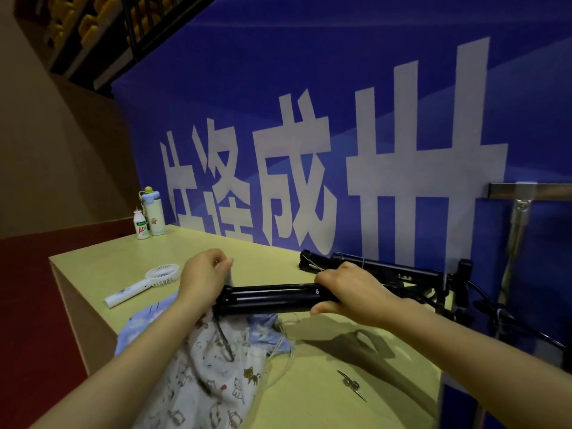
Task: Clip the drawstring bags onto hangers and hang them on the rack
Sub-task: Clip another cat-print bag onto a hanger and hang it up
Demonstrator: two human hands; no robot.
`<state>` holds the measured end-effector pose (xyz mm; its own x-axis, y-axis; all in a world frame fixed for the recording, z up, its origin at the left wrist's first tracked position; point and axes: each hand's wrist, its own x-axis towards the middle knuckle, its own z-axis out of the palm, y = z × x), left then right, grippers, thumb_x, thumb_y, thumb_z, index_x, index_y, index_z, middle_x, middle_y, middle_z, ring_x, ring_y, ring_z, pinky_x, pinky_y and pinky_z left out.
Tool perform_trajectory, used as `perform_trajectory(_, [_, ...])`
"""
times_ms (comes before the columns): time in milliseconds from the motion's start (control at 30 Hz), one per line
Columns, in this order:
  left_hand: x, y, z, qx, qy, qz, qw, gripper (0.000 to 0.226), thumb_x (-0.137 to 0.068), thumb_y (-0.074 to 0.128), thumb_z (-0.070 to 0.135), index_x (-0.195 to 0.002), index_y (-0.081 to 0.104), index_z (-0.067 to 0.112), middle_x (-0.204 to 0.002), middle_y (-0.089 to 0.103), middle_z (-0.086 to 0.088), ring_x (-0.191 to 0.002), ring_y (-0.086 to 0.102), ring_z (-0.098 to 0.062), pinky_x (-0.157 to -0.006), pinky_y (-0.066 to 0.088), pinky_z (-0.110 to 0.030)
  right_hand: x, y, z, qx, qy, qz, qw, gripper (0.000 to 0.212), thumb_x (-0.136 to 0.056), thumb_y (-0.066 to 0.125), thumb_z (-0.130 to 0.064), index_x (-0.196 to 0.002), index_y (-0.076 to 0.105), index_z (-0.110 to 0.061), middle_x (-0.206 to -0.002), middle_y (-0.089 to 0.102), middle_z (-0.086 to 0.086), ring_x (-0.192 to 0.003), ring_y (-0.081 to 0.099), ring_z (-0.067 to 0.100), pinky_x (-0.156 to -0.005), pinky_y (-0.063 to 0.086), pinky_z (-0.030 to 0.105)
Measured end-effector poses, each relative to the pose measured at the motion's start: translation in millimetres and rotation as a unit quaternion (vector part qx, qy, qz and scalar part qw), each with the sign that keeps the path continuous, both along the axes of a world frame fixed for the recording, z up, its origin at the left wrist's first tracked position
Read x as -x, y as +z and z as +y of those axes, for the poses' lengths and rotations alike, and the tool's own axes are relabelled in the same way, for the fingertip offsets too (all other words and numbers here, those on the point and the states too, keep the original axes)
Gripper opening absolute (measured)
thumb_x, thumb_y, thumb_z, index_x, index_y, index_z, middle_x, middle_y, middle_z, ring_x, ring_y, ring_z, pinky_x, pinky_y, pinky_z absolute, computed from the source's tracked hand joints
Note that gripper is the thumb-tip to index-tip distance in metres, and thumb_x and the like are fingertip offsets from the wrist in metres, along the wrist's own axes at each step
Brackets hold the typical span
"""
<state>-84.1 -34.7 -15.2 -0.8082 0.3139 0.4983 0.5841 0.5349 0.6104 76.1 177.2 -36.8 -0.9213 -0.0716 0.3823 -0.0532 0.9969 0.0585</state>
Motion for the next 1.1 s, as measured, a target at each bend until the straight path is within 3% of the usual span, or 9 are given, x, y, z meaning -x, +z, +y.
perform_trajectory(167, [-17, -10, 13, 0.061, -0.067, 0.061, 0.994, 0.028, -0.095, 0.05, 0.021, -0.073, 0.056, 0.004, -0.074, 0.064, -0.018, -0.074, 0.058, -0.033, -0.064, 0.041, -0.034, 0, 10, -10, -0.071, 0.016, 0.034, 0.997, 0.047, -0.085, 0.048, -0.061, -0.105, 0.054, -0.019, -0.1, 0.063, -0.001, -0.092, 0.056, 0.018, -0.086, 0.032, 0.023])
perform_trajectory(267, [-23, -13, 15, 0.081, -0.069, 0.097, 0.989, 0.028, -0.096, 0.045, 0.025, -0.074, 0.052, 0.01, -0.071, 0.059, -0.006, -0.071, 0.055, -0.028, -0.063, 0.043, -0.038, 0, 15, -15, -0.124, 0.039, 0.054, 0.99, 0.046, -0.086, 0.048, -0.059, -0.107, 0.054, -0.018, -0.099, 0.064, 0.0, -0.09, 0.059, 0.019, -0.096, 0.037, 0.03])
perform_trajectory(400, [-45, -13, 29, 0.064, -0.125, 0.088, 0.986, 0.025, -0.098, 0.04, 0.024, -0.075, 0.047, 0.014, -0.071, 0.059, -0.008, -0.071, 0.055, -0.029, -0.067, 0.045, -0.043, 6, 20, -32, -0.189, 0.067, 0.093, 0.975, 0.044, -0.087, 0.05, -0.055, -0.104, 0.056, -0.015, -0.095, 0.066, 0.003, -0.085, 0.061, 0.023, -0.09, 0.04, 0.034])
perform_trajectory(533, [-64, -25, 50, 0.104, -0.074, 0.092, 0.988, 0.024, -0.1, 0.026, 0.033, -0.083, 0.035, 0.019, -0.063, 0.05, 0.001, -0.063, 0.051, -0.022, -0.055, 0.036, -0.032, 14, 17, -43, -0.198, 0.074, 0.101, 0.972, 0.044, -0.086, 0.054, -0.051, -0.105, 0.057, -0.011, -0.093, 0.069, 0.005, -0.084, 0.063, 0.024, -0.09, 0.04, 0.037])
perform_trajectory(733, [-62, -43, 66, 0.137, 0.007, 0.103, 0.985, 0.024, -0.101, 0.02, 0.034, -0.088, 0.033, 0.018, -0.065, 0.047, 0.004, -0.064, 0.049, -0.022, -0.056, 0.033, -0.031, 17, 1, -34, -0.186, 0.036, 0.074, 0.979, 0.048, -0.086, 0.047, -0.06, -0.095, 0.059, -0.014, -0.087, 0.069, 0.003, -0.081, 0.064, 0.023, -0.091, 0.041, 0.038])
perform_trajectory(800, [-59, -45, 68, 0.137, 0.025, 0.111, 0.984, 0.024, -0.101, 0.02, 0.032, -0.088, 0.034, 0.017, -0.07, 0.054, 0.0, -0.063, 0.048, -0.023, -0.056, 0.033, -0.03, 10, 10, -27, -0.118, 0.01, 0.077, 0.99, 0.055, -0.089, 0.035, -0.062, -0.101, 0.061, -0.015, -0.093, 0.069, 0.0, -0.087, 0.063, 0.02, -0.096, 0.041, 0.037])
perform_trajectory(867, [-53, -49, 66, 0.135, 0.042, 0.116, 0.983, 0.024, -0.101, 0.021, 0.03, -0.087, 0.033, 0.015, -0.071, 0.055, -0.005, -0.062, 0.047, -0.026, -0.056, 0.033, -0.03, 1, 22, -11, 0.033, -0.024, 0.128, 0.991, 0.047, -0.095, 0.031, -0.053, -0.107, 0.062, -0.019, -0.097, 0.069, -0.003, -0.09, 0.062, 0.014, -0.096, 0.044, 0.035])
perform_trajectory(967, [-41, -55, 63, 0.11, 0.061, 0.108, 0.986, 0.025, -0.101, 0.023, 0.025, -0.084, 0.035, 0.011, -0.073, 0.064, -0.014, -0.059, 0.046, -0.026, -0.055, 0.034, -0.031, -18, 32, 31, 0.291, -0.139, 0.204, 0.924, 0.032, -0.099, 0.037, -0.033, -0.107, 0.063, -0.014, -0.097, 0.067, 0.001, -0.09, 0.062, 0.017, -0.083, 0.051, 0.034])
perform_trajectory(1100, [-33, -57, 66, 0.051, 0.073, 0.057, 0.994, 0.033, -0.101, 0.026, 0.022, -0.089, 0.048, 0.001, -0.074, 0.062, -0.021, -0.062, 0.048, -0.028, -0.061, 0.039, -0.034, -36, 11, 81, 0.426, -0.239, 0.098, 0.867, 0.039, -0.101, 0.033, -0.034, -0.109, 0.06, -0.008, -0.106, 0.065, 0.011, -0.082, 0.062, 0.022, -0.08, 0.05, 0.04])
